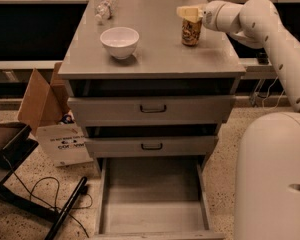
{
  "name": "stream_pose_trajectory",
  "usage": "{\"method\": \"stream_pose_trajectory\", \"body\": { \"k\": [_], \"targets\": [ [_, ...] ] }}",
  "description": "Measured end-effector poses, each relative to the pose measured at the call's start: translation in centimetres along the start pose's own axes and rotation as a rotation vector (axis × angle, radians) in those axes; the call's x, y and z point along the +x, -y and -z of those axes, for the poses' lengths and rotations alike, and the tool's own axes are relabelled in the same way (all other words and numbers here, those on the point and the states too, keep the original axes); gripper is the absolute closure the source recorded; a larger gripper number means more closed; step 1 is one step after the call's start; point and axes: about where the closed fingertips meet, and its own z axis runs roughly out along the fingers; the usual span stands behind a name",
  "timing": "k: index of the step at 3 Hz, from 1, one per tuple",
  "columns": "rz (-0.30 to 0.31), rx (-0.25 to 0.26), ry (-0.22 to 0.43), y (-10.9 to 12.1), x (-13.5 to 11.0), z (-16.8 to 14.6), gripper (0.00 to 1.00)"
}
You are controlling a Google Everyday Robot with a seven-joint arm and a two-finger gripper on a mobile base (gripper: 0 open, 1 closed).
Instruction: Pick orange can from bottom drawer and place on counter
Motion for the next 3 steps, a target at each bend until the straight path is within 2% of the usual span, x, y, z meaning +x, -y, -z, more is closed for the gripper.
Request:
{"method": "stream_pose_trajectory", "body": {
  "k": [1,2,3],
  "targets": [
    [0.0,0.0,0.0,0.0,0.0,0.0,0.0],
    [0.039,-0.015,0.03,-1.5,-3.3,2.1,0.0],
    [0.144,0.042,0.051,-2.6,-8.1,6.1,0.0]
  ]
}}
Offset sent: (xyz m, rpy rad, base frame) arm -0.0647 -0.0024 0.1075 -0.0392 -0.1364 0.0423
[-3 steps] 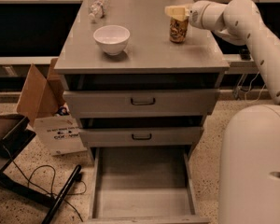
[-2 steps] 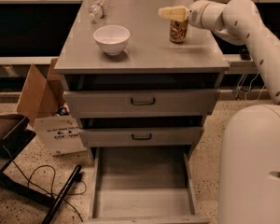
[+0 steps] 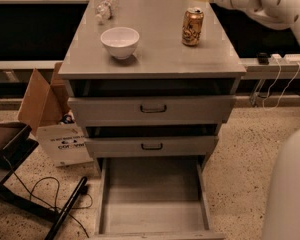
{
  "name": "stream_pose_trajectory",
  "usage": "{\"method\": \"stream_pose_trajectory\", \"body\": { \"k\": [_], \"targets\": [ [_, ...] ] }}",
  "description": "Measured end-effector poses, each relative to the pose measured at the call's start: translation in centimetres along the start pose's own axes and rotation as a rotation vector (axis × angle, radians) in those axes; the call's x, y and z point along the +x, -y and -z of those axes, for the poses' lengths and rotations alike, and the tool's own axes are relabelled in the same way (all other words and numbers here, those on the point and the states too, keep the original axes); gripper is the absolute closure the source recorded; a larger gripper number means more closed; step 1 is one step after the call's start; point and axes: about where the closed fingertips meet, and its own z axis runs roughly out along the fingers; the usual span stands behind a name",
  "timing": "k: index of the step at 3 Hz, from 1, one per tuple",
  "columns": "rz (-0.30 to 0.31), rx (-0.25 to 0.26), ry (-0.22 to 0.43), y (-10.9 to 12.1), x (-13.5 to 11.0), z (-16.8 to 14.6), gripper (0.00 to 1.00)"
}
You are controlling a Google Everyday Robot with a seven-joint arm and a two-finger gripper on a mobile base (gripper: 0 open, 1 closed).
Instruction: Pick orange can from bottom drawer and place on counter
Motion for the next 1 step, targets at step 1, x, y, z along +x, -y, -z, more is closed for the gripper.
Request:
{"method": "stream_pose_trajectory", "body": {
  "k": [1],
  "targets": [
    [0.152,0.144,-0.005,-1.25,-5.62,2.31,0.0]
  ]
}}
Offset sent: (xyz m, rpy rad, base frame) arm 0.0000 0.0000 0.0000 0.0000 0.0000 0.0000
